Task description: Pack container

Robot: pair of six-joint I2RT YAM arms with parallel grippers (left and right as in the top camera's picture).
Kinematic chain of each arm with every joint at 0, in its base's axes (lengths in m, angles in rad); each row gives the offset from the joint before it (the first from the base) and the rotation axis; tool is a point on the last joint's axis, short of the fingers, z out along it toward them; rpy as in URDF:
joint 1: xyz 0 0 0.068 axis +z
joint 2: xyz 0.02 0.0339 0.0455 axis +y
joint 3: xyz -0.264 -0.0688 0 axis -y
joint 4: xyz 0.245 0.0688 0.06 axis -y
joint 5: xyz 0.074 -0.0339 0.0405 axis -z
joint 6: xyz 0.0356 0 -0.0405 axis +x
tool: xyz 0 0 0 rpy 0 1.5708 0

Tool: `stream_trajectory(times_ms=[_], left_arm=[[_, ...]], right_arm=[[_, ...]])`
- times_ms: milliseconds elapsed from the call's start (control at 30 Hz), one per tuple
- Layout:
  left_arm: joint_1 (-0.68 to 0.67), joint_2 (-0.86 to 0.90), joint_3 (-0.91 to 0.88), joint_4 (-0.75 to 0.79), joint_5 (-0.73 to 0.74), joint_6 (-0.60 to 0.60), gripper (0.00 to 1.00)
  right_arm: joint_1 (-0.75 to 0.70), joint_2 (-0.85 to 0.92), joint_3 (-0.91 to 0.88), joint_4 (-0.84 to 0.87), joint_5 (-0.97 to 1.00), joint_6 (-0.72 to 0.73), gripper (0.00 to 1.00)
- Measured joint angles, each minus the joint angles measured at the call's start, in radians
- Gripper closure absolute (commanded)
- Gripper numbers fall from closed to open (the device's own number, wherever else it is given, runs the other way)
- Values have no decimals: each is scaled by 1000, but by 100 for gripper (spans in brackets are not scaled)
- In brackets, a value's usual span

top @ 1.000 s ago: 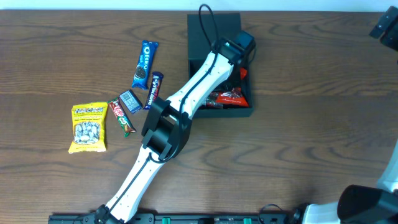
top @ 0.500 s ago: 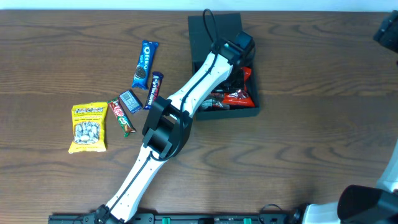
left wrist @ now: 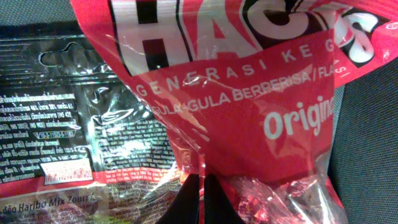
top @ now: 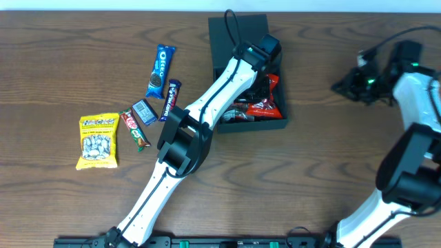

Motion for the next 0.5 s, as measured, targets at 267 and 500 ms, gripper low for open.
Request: stream_trajectory(times_ms=[267, 500], left_arm=[[0, 0, 0, 0, 0, 0, 94], [5, 0, 0, 0, 0, 0, 94]], right_arm=[[171, 61, -3, 11, -58, -14, 99], [220, 119, -3, -50, -40, -14, 99]])
